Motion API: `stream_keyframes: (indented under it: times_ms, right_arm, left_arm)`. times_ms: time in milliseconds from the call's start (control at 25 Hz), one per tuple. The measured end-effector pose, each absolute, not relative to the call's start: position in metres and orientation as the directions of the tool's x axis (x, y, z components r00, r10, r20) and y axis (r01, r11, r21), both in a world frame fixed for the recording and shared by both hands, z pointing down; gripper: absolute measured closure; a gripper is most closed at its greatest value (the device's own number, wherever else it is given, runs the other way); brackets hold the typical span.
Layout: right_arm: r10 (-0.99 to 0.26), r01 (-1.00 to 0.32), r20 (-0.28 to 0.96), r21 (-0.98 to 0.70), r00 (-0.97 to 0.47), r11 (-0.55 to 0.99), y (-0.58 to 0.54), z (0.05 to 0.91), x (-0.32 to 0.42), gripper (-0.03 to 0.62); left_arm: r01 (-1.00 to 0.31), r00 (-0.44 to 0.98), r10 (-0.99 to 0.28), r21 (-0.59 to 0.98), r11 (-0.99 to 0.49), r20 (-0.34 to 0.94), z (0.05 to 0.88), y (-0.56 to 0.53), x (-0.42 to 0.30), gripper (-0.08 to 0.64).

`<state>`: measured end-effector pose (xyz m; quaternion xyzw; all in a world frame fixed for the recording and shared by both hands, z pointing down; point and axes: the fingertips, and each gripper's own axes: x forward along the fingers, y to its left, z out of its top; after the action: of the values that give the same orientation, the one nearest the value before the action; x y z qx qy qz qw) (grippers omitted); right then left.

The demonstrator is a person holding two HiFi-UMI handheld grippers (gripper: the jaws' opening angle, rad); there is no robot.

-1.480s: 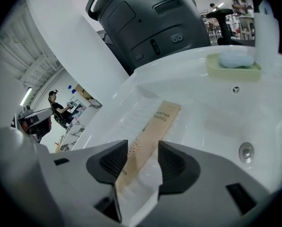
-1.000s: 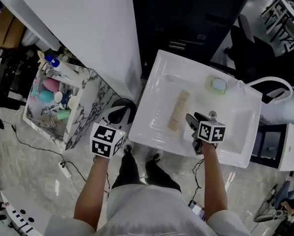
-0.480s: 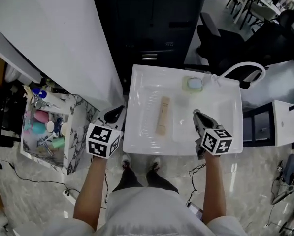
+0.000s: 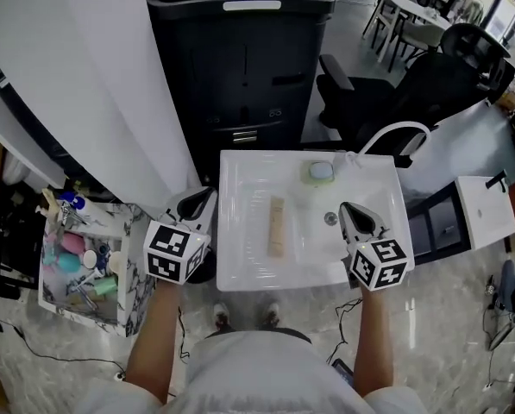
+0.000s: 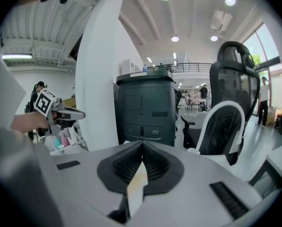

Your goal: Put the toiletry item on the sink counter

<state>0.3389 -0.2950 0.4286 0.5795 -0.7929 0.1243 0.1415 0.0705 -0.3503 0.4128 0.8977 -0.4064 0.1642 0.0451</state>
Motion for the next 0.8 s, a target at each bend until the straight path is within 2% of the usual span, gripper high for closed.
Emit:
stream_keyframes:
  times_ms: [520,800]
  right_arm:
    - [-0.940,-0.945,0.155,0.077,-0.304,0.318,-0.291,0.324,0.306,0.595]
    - [-0.942,-0.936,0.113,0.125,-0.315,0.328,-0.297,0.302,0.281,0.595]
  left_arm:
    - [-0.683,0.692,-0.706,-0.182,-0.707,0.149,0.319,-0.343,0.078,0.549]
    - [-0.682,0.708,-0.702,-0.178,-0.709,0.083,0.293,-0.340,0.062,0.549]
